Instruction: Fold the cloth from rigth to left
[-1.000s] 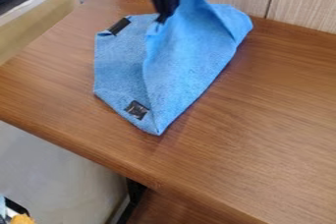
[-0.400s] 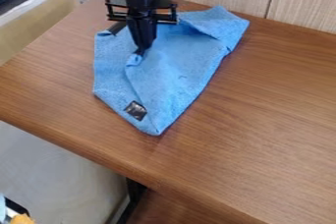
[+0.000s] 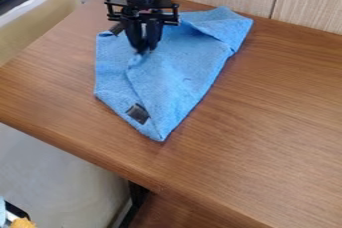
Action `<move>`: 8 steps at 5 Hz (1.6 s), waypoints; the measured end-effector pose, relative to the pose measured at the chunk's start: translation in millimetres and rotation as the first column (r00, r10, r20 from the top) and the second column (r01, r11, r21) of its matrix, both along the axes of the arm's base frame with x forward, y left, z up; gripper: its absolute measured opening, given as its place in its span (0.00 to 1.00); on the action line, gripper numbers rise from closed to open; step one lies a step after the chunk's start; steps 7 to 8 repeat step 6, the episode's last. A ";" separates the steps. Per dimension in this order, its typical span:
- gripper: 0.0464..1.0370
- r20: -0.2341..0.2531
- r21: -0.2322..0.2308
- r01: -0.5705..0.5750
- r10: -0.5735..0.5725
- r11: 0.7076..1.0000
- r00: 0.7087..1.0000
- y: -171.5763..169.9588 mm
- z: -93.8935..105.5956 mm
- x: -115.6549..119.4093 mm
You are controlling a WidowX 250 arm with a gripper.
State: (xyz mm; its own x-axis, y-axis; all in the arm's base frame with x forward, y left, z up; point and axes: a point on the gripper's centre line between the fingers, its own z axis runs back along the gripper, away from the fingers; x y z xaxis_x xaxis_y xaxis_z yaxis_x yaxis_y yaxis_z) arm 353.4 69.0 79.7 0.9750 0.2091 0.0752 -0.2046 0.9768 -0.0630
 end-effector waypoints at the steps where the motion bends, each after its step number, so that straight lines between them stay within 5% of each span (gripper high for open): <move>1: 0.81 -0.002 0.012 -0.003 0.003 1.000 1.000 2.1 2.7 0.9; 2: 0.98 -0.019 0.018 -0.002 0.002 1.000 1.000 1.8 4.3 -0.8; 3: 0.97 -0.020 0.022 0.004 -0.003 1.000 1.000 -1.2 9.2 -1.6; 5: 0.96 0.058 0.042 0.073 -0.075 0.996 0.995 -18.9 53.5 1.7; 8: 0.96 0.060 0.012 0.068 -0.069 0.998 0.996 -32.9 54.0 -2.1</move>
